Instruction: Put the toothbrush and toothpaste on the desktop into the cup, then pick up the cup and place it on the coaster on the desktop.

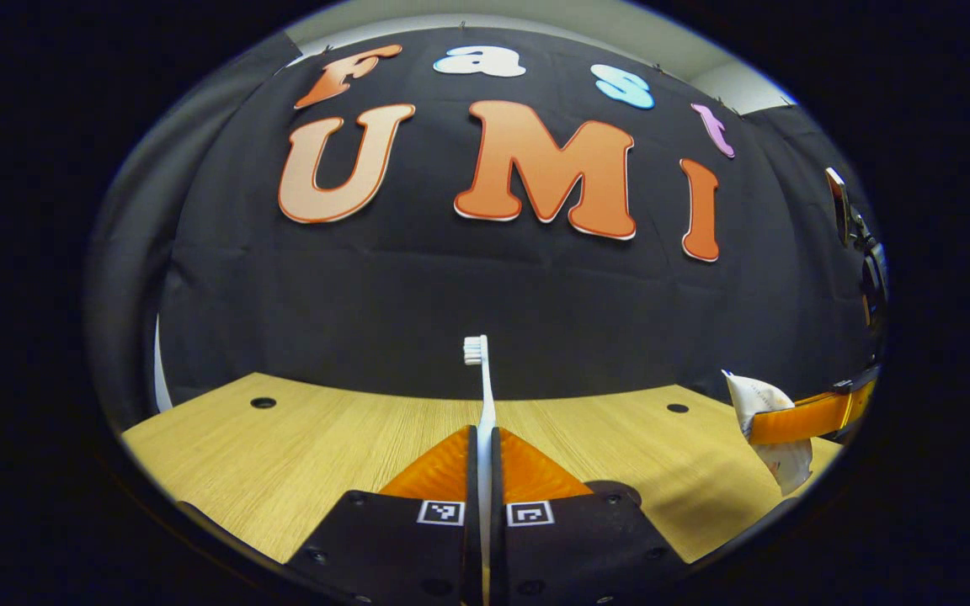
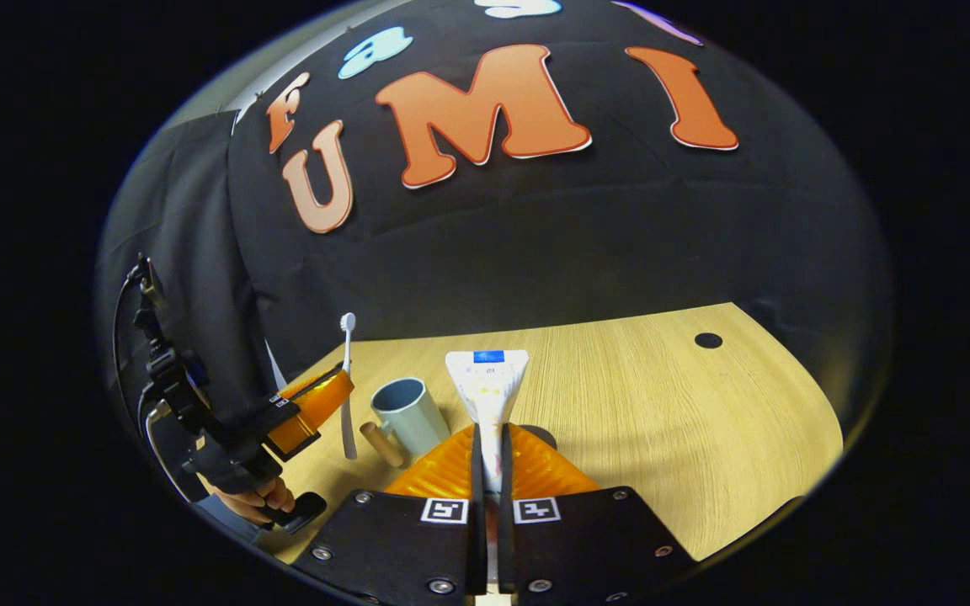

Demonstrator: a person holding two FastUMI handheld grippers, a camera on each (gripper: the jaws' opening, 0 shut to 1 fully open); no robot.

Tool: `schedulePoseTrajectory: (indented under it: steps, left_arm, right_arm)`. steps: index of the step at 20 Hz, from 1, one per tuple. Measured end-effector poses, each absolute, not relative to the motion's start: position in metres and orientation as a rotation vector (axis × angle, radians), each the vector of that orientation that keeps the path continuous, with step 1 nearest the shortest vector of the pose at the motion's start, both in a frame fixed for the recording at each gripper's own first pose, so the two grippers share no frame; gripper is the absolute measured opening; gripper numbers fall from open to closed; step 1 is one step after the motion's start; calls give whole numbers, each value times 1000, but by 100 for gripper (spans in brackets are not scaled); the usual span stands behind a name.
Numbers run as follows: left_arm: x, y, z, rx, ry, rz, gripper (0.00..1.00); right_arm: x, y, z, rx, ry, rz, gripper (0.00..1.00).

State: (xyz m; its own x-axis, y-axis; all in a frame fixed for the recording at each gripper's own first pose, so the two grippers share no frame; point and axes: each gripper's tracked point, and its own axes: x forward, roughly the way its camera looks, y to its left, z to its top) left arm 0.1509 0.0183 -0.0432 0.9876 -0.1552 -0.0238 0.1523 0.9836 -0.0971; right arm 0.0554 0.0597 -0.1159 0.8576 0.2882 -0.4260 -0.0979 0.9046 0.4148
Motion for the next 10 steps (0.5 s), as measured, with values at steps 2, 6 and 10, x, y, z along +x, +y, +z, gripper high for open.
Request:
schedulePoseTrajectory:
  steps: [2, 6, 10]
  left_arm:
    - [160, 20, -23, -109, -46, -134, 4]
    - [174, 19, 0, -86, -158, -120, 3]
    - [191, 12, -2, -70, -191, -115, 3]
  right_arm:
    - [56, 57, -109, 408, 476, 212, 5]
    - [62, 49, -106, 372, 437, 206, 5]
    - [68, 51, -105, 370, 423, 217, 5]
